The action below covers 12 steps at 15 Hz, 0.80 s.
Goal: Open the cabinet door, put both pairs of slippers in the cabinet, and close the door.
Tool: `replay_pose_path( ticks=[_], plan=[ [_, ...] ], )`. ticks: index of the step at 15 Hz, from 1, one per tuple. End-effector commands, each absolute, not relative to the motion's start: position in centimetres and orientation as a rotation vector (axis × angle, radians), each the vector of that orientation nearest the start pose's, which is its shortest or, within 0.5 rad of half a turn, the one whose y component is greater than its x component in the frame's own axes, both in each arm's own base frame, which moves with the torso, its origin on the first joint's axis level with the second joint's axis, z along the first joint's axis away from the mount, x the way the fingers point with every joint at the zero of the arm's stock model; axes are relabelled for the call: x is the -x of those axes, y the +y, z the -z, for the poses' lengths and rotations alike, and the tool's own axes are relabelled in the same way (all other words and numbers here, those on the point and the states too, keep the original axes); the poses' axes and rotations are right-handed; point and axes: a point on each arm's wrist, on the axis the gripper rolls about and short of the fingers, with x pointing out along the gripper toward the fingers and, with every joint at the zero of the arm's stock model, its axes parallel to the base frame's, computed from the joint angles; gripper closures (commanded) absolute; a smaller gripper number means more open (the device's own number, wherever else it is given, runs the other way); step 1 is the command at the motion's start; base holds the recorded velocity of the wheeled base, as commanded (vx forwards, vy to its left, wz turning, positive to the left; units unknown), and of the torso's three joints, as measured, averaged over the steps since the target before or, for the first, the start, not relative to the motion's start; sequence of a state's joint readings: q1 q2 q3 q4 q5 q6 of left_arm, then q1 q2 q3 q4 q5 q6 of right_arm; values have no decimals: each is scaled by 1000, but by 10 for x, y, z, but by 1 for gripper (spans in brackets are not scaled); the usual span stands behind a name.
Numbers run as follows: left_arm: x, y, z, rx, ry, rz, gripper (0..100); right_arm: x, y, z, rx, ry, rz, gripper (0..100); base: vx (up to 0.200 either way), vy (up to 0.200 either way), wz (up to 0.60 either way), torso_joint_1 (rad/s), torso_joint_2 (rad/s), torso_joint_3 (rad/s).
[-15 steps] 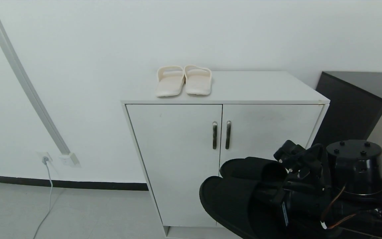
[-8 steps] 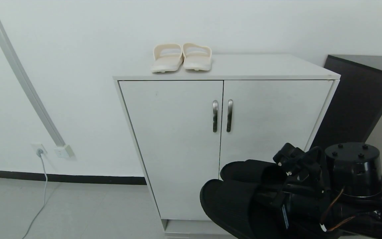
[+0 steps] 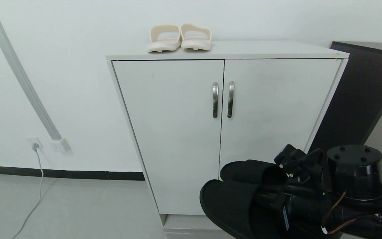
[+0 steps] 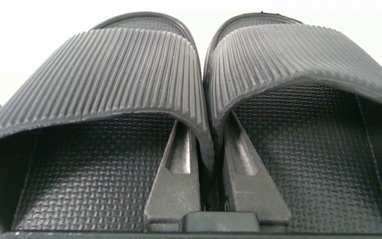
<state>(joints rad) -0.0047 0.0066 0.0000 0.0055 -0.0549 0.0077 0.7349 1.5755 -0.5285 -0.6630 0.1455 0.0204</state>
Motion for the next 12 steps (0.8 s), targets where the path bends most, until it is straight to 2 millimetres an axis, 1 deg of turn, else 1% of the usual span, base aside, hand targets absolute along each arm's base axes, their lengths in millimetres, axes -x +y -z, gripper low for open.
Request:
replay_pose_path(
  ticks=[1,3,5,6,8,9,10,12],
  plan=[
    [22,-1,-75,-7,18,60,0,-181,169,-146,98,389,-868,100,0,0,0,0,0,0],
    [20,-1,-76,-7,38,55,0,-181,168,-147,91,361,-866,100,0,0,0,0,0,0],
    [18,-1,-76,-6,63,55,0,-179,167,-146,100,350,-868,100,0,0,0,-12,122,117],
    [20,-1,-84,-7,38,54,0,-179,167,-145,101,355,-868,100,0,0,0,7,115,80],
    [24,-1,-124,4,-38,52,0,-179,167,-144,101,356,-869,100,0,0,0,4,40,21],
    [13,-2,-139,-4,26,84,0,-179,167,-144,101,356,-871,100,0,0,0,0,0,0],
    [-2,-4,-150,0,84,177,0,-179,167,-144,103,357,-871,100,0,0,0,0,0,0],
    [-32,-8,-163,18,152,337,0,-178,166,-142,105,363,-871,100,0,0,0,0,0,0]
  ],
)
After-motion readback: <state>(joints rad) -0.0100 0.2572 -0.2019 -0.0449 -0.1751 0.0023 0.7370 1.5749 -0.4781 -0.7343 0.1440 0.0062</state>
